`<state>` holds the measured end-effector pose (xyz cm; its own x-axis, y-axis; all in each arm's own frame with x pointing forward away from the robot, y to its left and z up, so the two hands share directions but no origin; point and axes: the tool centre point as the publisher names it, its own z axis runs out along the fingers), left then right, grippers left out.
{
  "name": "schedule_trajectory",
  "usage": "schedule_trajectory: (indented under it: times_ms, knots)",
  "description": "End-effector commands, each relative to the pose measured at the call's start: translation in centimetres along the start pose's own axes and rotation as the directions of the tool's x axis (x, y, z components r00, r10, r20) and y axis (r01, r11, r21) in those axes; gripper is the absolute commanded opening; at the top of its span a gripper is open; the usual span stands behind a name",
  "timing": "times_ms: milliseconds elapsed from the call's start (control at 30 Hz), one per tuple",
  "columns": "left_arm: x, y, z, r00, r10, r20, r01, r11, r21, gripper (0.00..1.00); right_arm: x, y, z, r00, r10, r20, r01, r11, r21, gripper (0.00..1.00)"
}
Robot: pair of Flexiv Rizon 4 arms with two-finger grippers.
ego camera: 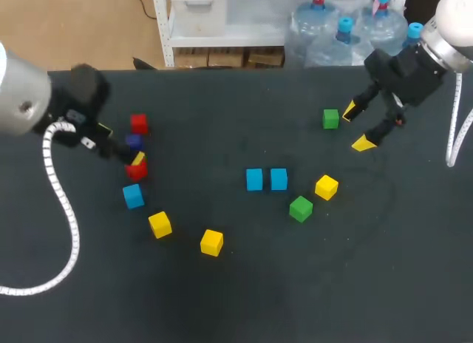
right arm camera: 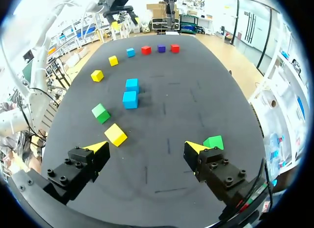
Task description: Place the blue cubes, place green cubes on the blue cubes, place the yellow cubes on the green cubes, then place the red cubes on the yellow cubes, and place purple cube on the red cubes.
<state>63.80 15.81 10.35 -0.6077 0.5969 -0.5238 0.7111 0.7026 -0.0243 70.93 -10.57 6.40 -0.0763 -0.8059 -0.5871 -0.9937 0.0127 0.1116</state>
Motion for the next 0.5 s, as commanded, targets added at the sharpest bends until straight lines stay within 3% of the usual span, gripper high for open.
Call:
schedule_trajectory:
  times_ms: [33,333,500]
  knots:
    - [0.1,0.6,1.8,0.95,0.2,-0.239,-0.201,0.979,0.017,1.0,0.0,0.0,0.0,1.0,-0.001,0.001,0.001,1.0,0.0,1.0]
    - [3.5,1.0,3.4,0.92,0.196,-0.34,-0.179,0.981,0.081,1.0,0.0,0.0,0.0,1.0,-0.001,0.001,0.001,1.0,0.0,1.0]
    - [4.6,1.5,4.1,0.925,0.133,-0.356,-0.108,0.99,0.088,1.0,0.0,0.0,0.0,1.0,-0.001,0.001,0.001,1.0,0.0,1.0]
